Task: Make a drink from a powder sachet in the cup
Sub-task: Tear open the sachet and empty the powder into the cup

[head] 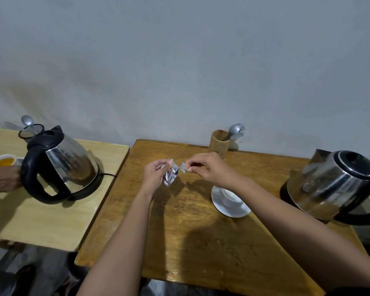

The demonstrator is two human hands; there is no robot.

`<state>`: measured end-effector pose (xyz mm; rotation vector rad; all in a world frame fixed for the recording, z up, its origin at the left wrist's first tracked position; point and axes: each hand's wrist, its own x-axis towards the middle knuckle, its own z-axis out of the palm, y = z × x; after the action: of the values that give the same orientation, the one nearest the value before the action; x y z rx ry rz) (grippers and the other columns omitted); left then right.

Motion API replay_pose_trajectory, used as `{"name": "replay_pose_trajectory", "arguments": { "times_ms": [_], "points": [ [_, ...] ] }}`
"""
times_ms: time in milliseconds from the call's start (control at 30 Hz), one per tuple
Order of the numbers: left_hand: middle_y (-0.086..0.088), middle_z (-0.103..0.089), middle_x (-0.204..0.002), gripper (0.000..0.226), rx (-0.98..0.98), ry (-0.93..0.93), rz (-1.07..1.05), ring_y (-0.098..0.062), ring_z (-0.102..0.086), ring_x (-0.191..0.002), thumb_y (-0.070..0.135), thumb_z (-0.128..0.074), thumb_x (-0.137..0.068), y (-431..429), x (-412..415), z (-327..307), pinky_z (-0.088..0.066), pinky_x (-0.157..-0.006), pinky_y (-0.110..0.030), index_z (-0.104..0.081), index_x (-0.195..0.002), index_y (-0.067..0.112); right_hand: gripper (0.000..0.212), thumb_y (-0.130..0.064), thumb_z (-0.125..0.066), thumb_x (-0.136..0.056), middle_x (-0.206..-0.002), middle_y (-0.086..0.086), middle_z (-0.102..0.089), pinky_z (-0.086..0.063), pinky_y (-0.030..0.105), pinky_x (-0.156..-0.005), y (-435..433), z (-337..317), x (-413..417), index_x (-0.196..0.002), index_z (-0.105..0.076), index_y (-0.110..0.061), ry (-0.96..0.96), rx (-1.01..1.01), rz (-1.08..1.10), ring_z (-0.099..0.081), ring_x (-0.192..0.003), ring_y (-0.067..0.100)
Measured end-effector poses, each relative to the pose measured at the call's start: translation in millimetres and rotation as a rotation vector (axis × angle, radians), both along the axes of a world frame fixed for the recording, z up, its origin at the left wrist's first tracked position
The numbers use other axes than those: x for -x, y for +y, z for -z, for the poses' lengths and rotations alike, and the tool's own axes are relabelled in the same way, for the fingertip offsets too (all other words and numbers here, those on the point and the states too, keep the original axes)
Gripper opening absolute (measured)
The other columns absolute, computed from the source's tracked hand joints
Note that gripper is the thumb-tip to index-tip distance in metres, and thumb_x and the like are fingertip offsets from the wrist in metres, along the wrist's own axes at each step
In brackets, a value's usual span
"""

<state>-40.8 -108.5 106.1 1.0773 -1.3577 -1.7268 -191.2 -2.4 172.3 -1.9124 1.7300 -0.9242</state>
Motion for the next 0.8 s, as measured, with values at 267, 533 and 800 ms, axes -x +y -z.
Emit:
{"name": "replay_pose_trajectory", "arguments": {
  "times_ms": [267,533,800],
  "points": [
    [-0.010,-0.063,-0.104,0.003,-0.057,0.042,-0.206,-0.012,-0.059,-0.072,0.018,-0.066,-0.082,-11.2,-11.9,0.5,-0.049,-0.046,-0.013,-0.065,-0.079,0.018,0.008,-0.005,-0.062,-0.086,-0.082,0.007,-0.070,-0.051,0.031,-0.077,-0.5,-8.1,-3.9,-0.081,-0.068,-0.004,-0.070,0.111,0.039,-0.065,-0.079,0.021],
    [0.000,-0.064,-0.085,0.004,-0.001,0.065,-0.199,-0.019,-0.058,-0.080,0.025,-0.068,-0.080,-12.8,-9.9,-15.2,-0.048,-0.061,-0.027,-0.065,-0.083,0.023,0.020,-0.001,-0.052,-0.084,-0.072,0.000,-0.064,-0.044,0.017,-0.060,8.2,53.0,-10.1,-0.077,-0.065,-0.015,-0.223,-0.364,0.301,-0.057,-0.063,0.006],
    [0.000,-0.064,-0.079,0.002,-0.036,0.079,-0.234,-0.013,-0.050,-0.057,0.021,-0.066,-0.082,5.6,-24.4,-1.8,-0.045,-0.044,-0.019,-0.067,-0.082,0.020,0.031,0.002,-0.045,-0.079,-0.057,-0.002,-0.058,-0.052,0.032,-0.070,14.6,132.6,-22.3,-0.059,-0.056,-0.019,-0.214,-0.697,0.354,-0.058,-0.059,0.013]
  ]
}}
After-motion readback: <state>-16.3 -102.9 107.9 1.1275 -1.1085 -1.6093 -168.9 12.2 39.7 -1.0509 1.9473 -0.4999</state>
